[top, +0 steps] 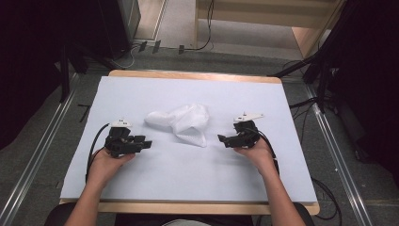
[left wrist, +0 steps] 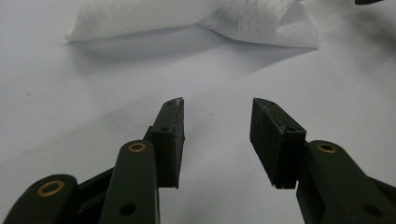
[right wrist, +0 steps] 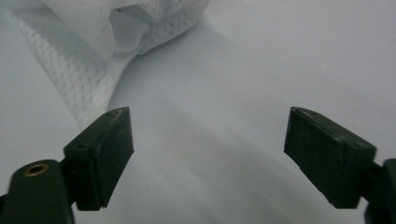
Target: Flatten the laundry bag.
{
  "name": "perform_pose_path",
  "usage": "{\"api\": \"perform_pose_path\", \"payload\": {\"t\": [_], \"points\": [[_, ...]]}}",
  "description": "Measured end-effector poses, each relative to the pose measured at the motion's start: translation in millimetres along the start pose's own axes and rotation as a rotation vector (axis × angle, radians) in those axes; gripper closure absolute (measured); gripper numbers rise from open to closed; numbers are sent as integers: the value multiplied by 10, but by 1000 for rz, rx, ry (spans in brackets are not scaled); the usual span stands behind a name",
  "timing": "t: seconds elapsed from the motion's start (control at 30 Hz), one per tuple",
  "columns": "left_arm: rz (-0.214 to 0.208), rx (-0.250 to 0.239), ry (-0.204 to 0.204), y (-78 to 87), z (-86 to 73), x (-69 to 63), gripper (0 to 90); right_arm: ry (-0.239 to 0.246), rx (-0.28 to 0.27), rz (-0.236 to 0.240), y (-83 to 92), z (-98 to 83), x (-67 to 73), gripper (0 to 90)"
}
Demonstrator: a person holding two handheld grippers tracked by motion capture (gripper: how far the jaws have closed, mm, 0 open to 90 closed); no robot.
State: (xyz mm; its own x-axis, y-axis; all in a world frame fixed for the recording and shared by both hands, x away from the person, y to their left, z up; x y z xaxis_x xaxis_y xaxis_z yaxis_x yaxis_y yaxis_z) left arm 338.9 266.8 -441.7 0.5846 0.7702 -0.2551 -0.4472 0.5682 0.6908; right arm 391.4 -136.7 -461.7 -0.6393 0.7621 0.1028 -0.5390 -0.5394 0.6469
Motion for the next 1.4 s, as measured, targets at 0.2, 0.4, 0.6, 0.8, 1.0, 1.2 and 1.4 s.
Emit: {"api": "perform_pose_path", "payload": {"t": [0.2,0.4,0.6,0.8,1.0,1.2,1.4], "points": [[-17,35,4,-17,28,-49,480,-7,-9,27,33,13,31,281],[-25,52,-13,-49,35,-86,445,19,-3,46,19,44,132,344],[-29,37,-31,-56,66,-109,424,4,-1,72,27,69,178,380],[-57,37,-12,-87,93,-92,410,-26,9,88,18,65,151,403],[-46,38,-8,-88,101,-83,404,-50,25,89,26,56,145,413],[-43,30,-3,-79,131,-76,402,-46,30,81,45,47,169,463],[-49,34,3,-85,148,-32,392,-66,10,62,101,43,149,487]]}}
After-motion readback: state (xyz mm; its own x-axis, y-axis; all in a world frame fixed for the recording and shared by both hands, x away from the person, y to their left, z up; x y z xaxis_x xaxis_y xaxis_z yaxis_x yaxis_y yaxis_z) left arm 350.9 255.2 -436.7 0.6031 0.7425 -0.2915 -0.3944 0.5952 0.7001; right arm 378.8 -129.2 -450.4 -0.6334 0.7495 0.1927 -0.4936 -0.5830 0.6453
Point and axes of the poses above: each handheld gripper's, and its own axes: y roughly backward along the jaws, z roughly out of its top, x roughly to its left, the point moved 1 cm from there along -y, roughly forward along the jaws, and after that the axes turned 1 degree about -x, right-handed, at the moved point
